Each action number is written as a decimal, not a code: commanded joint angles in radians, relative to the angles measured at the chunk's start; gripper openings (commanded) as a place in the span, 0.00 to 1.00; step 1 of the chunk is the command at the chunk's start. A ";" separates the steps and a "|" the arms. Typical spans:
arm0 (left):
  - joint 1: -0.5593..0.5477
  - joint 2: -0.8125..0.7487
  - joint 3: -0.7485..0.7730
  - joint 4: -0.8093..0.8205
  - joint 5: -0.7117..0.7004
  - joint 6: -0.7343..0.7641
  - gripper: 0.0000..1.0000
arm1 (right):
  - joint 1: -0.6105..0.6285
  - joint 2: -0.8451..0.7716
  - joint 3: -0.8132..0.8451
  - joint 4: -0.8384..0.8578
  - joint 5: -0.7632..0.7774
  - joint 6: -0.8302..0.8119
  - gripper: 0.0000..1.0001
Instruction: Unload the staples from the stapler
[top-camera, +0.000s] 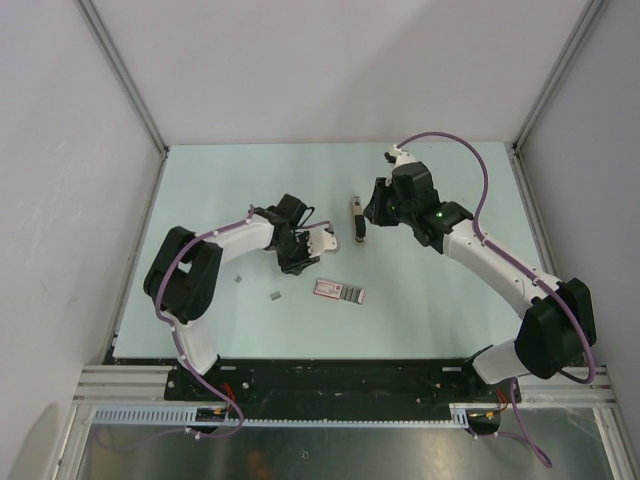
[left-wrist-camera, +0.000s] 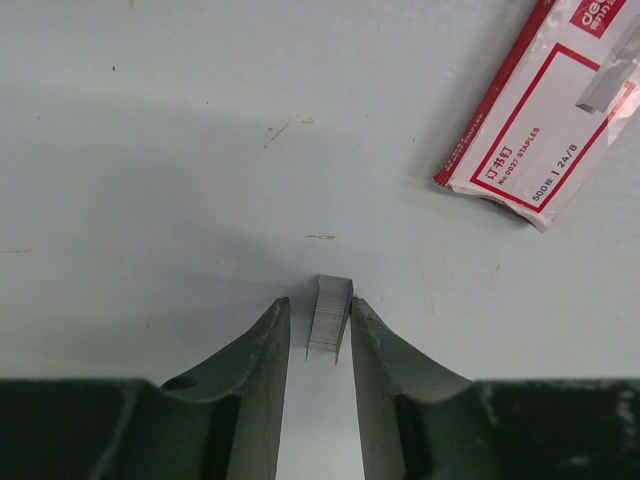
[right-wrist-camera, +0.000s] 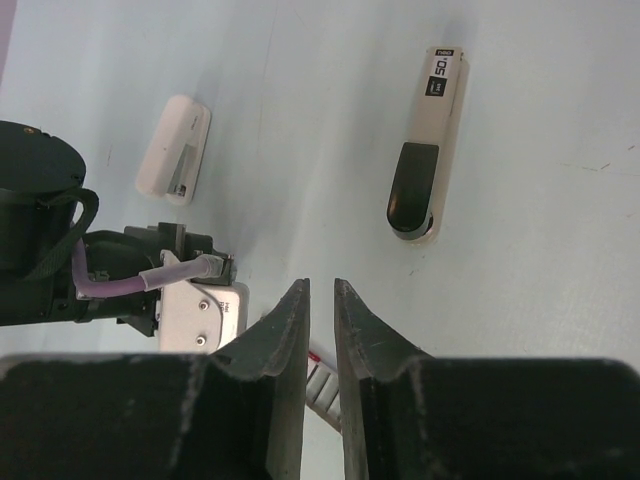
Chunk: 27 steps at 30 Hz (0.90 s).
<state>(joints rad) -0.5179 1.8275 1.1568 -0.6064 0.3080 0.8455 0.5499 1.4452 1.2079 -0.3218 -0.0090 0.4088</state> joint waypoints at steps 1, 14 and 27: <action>-0.009 0.014 0.036 0.001 0.022 -0.021 0.35 | 0.004 -0.037 0.002 0.030 -0.007 0.004 0.20; -0.010 0.008 0.074 -0.001 0.016 -0.084 0.05 | 0.001 -0.049 0.001 0.034 -0.030 0.004 0.31; 0.187 -0.095 0.450 -0.019 0.511 -0.581 0.00 | -0.061 -0.140 -0.001 0.106 -0.205 0.041 0.55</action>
<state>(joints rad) -0.4156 1.8133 1.4685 -0.6312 0.5179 0.5232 0.5030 1.3476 1.2079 -0.2970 -0.1150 0.4274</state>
